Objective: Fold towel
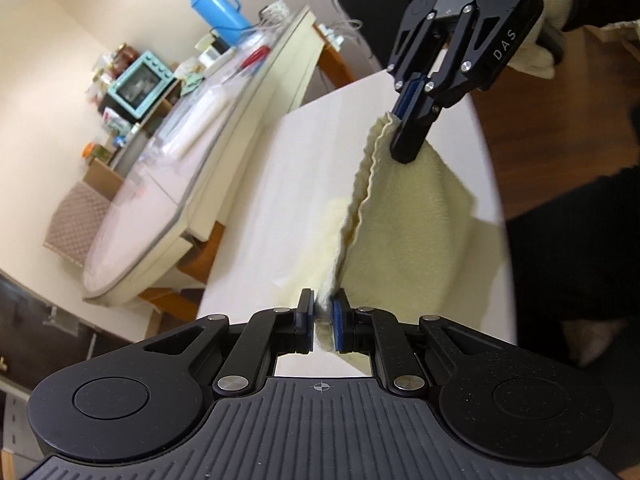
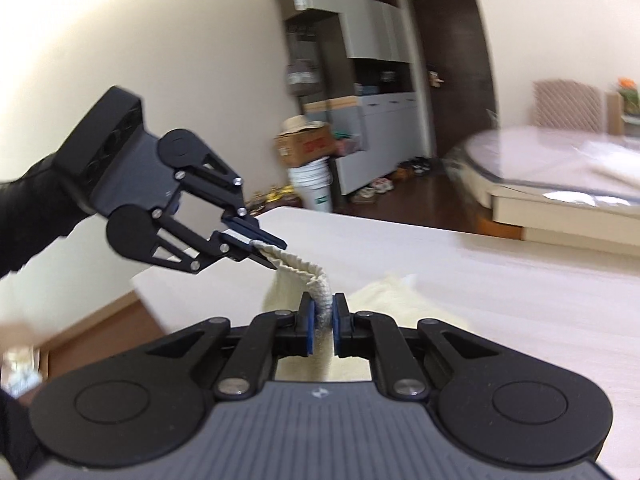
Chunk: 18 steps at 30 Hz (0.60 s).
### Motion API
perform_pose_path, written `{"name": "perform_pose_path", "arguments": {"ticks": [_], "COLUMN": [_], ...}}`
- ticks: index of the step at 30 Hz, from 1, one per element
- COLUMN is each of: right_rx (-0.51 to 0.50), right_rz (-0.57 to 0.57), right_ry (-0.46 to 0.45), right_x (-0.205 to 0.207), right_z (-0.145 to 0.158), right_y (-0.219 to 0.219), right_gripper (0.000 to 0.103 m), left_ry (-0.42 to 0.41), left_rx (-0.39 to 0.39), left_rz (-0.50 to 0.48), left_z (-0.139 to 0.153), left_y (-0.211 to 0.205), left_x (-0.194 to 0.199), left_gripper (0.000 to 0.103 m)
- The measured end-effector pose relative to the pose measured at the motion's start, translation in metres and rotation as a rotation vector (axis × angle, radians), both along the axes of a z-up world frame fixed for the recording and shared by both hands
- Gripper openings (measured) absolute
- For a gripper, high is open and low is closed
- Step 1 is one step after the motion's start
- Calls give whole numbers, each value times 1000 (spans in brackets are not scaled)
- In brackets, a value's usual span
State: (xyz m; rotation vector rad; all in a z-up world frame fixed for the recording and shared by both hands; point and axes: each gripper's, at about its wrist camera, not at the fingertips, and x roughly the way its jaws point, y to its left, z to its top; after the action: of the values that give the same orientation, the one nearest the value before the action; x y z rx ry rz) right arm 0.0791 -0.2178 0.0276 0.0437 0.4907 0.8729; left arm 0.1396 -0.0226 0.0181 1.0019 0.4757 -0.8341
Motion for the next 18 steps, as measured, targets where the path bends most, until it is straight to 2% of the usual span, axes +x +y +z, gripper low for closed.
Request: {"name": "perform_pose_path", "arguments": {"ticks": [7,13,15,17,18], "right_rx": [4,-39,-55,-84,-93], "right_rz": [-79,-131,-143,-162,-172], "right_ry": [131,204,208,194,185], "right_x": [63,82,84,84,84], "right_z": [-27,-50,-55,-57,-58], "right_y": [-9,-7,-6,-6,-7], "right_gripper": [10,11,13,24,25], "left_ry": [90,145,149,155,157], "left_rx": [36,40,26,2,-10], "left_rz": [30,60,90,117,130], "left_z": [-22,-46,-51,-52,-52], "left_y": [-17,-18,-16,-12,-10], "left_x": [56,78,85,90,93], "left_gripper": [11,19,28,29,31]}}
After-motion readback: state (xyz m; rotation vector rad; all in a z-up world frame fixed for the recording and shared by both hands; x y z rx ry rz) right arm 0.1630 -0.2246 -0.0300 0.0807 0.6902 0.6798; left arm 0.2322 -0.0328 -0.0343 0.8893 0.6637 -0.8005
